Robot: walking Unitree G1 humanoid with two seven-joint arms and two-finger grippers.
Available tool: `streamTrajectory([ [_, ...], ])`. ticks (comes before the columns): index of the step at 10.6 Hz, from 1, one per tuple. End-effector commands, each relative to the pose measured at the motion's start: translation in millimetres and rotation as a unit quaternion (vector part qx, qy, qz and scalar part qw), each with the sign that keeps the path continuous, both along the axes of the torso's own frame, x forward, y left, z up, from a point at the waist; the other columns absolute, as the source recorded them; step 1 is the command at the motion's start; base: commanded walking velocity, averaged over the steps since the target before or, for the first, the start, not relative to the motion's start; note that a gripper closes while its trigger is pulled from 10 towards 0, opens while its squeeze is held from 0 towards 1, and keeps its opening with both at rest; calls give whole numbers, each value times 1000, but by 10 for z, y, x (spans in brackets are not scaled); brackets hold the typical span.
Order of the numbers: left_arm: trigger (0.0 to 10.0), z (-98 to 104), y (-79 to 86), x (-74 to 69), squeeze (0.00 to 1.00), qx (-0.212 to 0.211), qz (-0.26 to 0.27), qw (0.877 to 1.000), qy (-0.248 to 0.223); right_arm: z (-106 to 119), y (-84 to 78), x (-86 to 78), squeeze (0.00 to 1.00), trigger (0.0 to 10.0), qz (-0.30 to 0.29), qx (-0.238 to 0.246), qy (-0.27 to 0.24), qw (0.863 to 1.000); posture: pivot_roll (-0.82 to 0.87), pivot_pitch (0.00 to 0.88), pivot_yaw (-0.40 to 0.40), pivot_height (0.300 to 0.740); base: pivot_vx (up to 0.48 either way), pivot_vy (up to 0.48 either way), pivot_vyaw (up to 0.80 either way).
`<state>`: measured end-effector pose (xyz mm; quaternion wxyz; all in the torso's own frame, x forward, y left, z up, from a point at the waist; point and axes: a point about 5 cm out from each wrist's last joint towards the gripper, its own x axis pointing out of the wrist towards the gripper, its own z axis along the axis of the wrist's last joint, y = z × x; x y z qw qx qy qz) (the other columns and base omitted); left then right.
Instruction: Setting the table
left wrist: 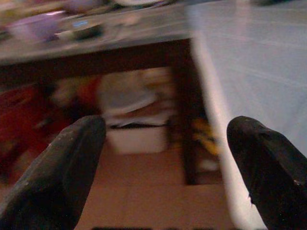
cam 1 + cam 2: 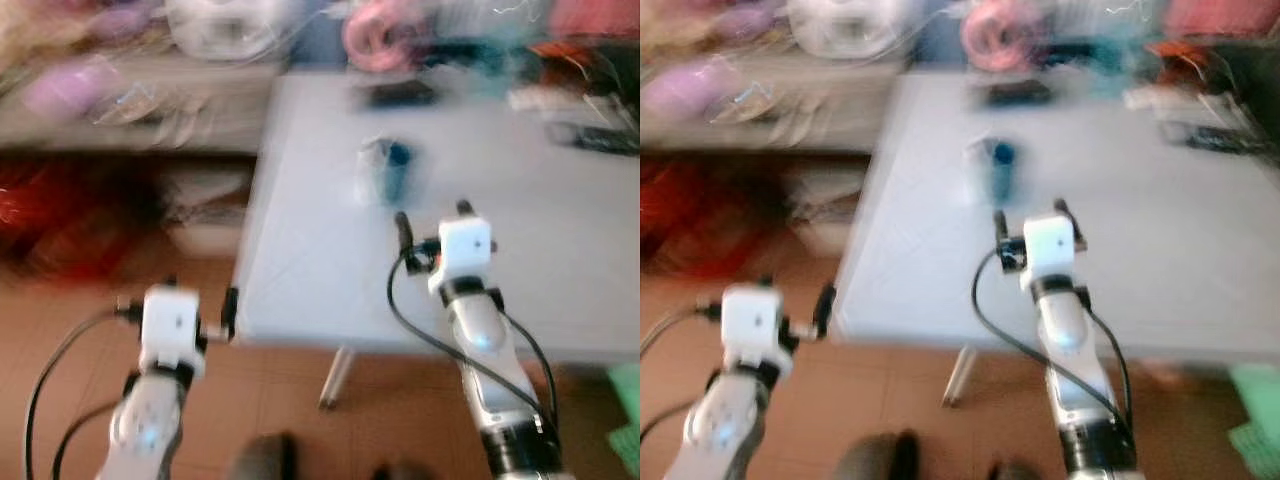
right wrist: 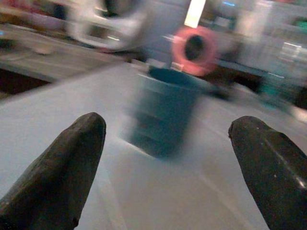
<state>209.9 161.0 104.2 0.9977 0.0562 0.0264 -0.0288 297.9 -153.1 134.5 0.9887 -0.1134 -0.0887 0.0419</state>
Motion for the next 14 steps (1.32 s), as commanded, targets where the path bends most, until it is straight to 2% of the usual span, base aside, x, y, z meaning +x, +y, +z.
streamTrajectory([
  [1,10000,-28,14,-41,0,7,7,1000,10,32,35,39,0,10000,5,1,-1,1000,71,115,68,740,0,0,0],
  [4,10000,-16,-36,-84,0,-4,-6,1000,15,72,2,138,0,10000,-23,-6,3,1000,78,151,65,740,0,0,0],
  [5,10000,-23,-41,-135,0,-6,-16,1000,21,97,-47,160,1000,10000,-53,3,-2,999,86,169,66,740,0,0,0],
  [7,10000,-20,-20,-183,0,-1,-21,999,29,135,-49,249,1000,10000,-75,14,1,997,99,195,73,740,0,0,0],
  [9,10000,-7,-18,-205,0,2,-24,999,33,232,53,389,965,10000,-69,31,-5,997,106,212,82,740,0,0,0],
  [10,10000,-4,-16,-212,0,2,-24,999,34,253,97,420,459,10000,-64,34,-5,997,109,214,82,740,0,0,0],
  [11,10000,5,-16,-219,0,3,-25,999,35,298,199,481,16,10000,-51,41,-5,998,112,218,82,740,0,0,0],
  [13,10000,12,-24,-227,0,3,-26,999,38,367,300,552,0,10000,-42,46,-11,998,118,232,79,740,0,0,0],
  [14,10000,14,-20,-231,0,3,-26,999,40,418,225,570,0,10000,-63,45,-23,997,122,238,79,740,0,0,0],
])
